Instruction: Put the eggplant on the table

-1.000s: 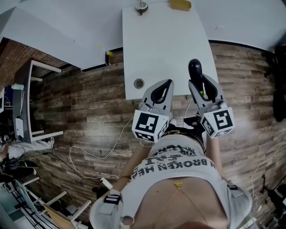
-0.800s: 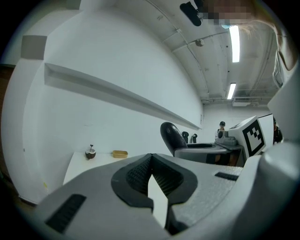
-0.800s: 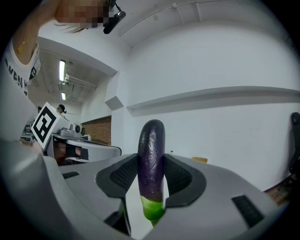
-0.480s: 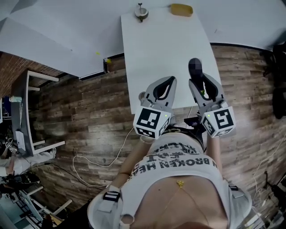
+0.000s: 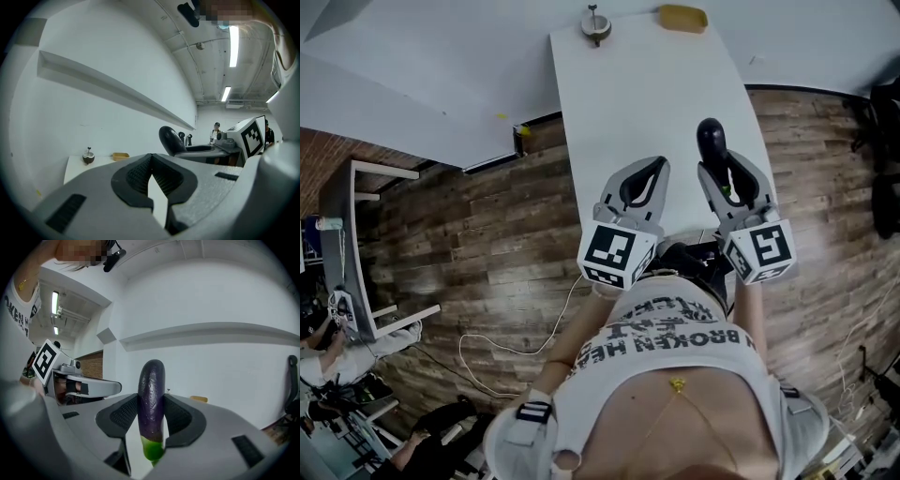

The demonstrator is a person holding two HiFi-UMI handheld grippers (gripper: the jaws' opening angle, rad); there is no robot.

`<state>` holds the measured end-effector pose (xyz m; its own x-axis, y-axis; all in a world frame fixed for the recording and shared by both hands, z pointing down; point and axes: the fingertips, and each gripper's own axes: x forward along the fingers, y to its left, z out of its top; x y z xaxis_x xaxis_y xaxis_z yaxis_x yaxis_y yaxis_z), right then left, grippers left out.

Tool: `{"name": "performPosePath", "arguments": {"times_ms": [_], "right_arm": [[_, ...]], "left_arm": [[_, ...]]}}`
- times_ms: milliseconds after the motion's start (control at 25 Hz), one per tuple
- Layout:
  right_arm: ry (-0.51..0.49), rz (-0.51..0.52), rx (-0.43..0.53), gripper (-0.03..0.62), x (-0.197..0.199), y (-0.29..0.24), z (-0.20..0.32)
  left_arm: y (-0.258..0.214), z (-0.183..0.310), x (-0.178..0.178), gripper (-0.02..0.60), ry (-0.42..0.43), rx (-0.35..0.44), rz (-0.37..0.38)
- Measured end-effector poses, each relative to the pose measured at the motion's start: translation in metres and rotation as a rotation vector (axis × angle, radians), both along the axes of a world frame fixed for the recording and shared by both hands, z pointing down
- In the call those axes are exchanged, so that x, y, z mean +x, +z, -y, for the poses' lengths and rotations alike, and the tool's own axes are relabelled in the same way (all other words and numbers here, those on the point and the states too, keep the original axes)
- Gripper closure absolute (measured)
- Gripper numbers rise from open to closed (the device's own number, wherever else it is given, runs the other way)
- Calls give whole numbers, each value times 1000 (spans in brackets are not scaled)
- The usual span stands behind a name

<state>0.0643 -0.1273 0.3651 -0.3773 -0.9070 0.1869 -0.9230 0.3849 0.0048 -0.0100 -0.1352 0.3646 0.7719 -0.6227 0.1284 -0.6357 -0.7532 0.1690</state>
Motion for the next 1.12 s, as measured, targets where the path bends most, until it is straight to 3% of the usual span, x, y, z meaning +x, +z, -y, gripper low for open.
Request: {"name": "performPosePath", "arguments": {"times_ms": [200, 640, 1120], "right_arm": [[-12, 0, -25, 420, -1, 10, 10], [-114, -23, 5, 419, 42, -13, 40], [-194, -22, -9, 419, 53, -7, 48]], "left_arm": [[5, 12, -5, 583, -25, -11, 7], [-18, 32, 31, 583, -130, 31, -11], [-17, 38, 40, 583, -216, 33, 13]]}}
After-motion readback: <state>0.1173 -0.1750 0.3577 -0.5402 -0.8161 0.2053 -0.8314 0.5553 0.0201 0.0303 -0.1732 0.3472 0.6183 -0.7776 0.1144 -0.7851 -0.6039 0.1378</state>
